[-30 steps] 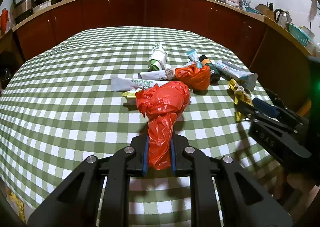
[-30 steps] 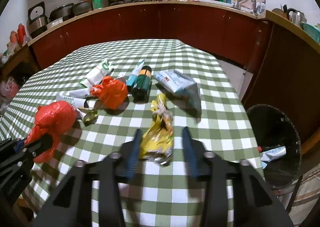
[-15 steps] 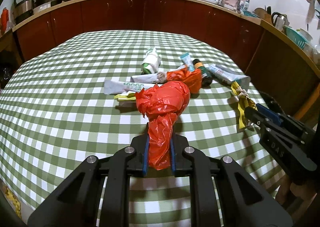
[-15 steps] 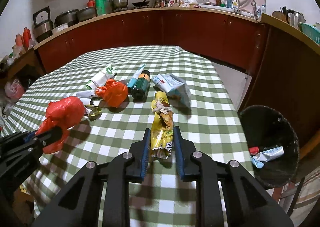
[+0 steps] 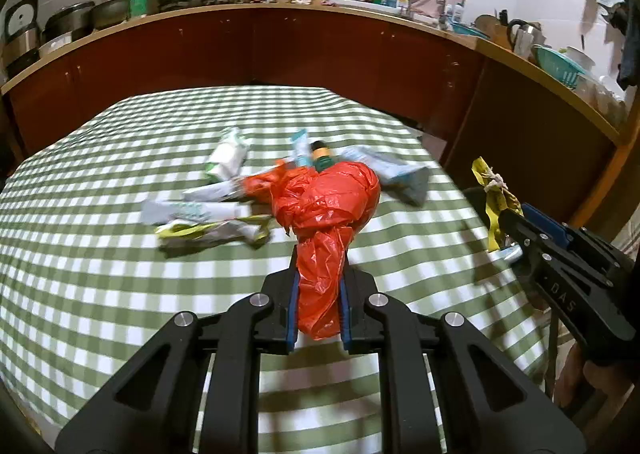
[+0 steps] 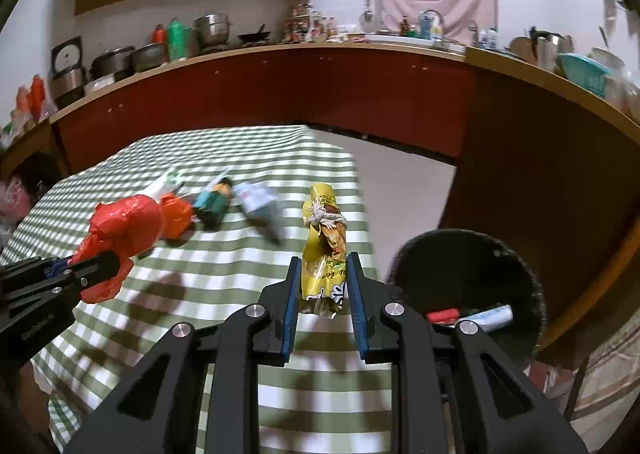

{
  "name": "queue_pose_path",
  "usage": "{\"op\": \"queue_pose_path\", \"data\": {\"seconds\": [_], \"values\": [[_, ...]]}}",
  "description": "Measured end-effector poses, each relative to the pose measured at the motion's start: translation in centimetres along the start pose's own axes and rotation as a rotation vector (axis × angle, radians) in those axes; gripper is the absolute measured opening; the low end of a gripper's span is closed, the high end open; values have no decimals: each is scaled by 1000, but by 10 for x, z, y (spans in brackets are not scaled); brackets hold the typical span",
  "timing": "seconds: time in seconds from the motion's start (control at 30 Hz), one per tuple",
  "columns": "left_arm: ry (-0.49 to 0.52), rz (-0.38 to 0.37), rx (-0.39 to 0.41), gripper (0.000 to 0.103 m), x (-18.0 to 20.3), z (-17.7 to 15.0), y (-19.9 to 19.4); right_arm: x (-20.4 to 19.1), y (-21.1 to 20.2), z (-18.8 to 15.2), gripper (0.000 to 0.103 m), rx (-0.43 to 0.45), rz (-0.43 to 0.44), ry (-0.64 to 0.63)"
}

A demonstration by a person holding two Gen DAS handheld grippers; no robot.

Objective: Collect trash
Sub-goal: 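Carry both items over the black bin and open both tools to drop them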

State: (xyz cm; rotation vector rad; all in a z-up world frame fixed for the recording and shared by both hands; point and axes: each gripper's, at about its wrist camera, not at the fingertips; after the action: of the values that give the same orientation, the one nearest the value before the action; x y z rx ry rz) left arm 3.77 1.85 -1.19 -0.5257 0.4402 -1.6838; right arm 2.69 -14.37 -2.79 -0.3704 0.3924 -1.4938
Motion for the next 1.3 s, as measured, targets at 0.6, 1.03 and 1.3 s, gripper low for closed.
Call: {"op": "queue_pose_path", "data": {"seconds": [0.6, 1.03, 1.3], "values": [[91, -130, 19, 15, 112, 22, 45, 93, -1, -6, 23, 20, -161, 73], [138, -154, -10, 15, 166, 22, 76, 138, 5, -16, 23, 12, -203, 118], [153, -148, -38, 15, 183, 20, 95, 152, 9, -19, 23, 1, -207, 130]]}}
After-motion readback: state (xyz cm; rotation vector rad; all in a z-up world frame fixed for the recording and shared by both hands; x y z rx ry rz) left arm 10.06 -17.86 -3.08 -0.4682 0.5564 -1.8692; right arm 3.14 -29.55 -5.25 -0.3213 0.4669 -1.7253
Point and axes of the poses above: each gripper's, at about its wrist camera, not at the fingertips, and y roughly the way its jaws point, x to its right, z to its top, and after that the axes turned 9 degrees about x, right-handed
